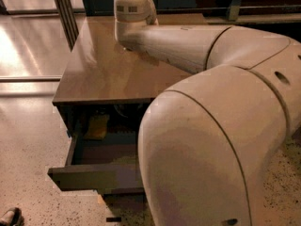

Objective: Close top drawer

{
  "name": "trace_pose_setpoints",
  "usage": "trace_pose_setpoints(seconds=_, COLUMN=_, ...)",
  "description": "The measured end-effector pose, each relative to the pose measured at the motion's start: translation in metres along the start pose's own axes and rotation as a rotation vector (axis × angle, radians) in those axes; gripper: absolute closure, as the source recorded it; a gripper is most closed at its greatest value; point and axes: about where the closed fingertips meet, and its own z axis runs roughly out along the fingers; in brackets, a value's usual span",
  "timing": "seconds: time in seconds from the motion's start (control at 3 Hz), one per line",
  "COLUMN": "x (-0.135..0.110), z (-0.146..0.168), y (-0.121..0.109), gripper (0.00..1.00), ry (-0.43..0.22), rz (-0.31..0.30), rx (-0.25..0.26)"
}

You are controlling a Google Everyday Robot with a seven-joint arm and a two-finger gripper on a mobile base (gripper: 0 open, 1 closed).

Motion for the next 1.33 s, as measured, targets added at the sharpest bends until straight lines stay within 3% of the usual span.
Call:
trace_pose_setpoints(seconds=0.33, x=0.025, z=0.011, y=-0.01, gripper=0.0, ry=0.035, rz=-0.054, rx=0.068)
trace_pose_setpoints(seconds=1.0, x=0.111, z=0.031, y=-0.032, gripper=0.0, ry=0.157, rz=-0.223, rx=0.208)
trace_pose_setpoints(seconds=1.33, x=0.144, z=0.034, y=-0.039, gripper=0.0, ry=0.19, rz=-0.225, rx=0.238)
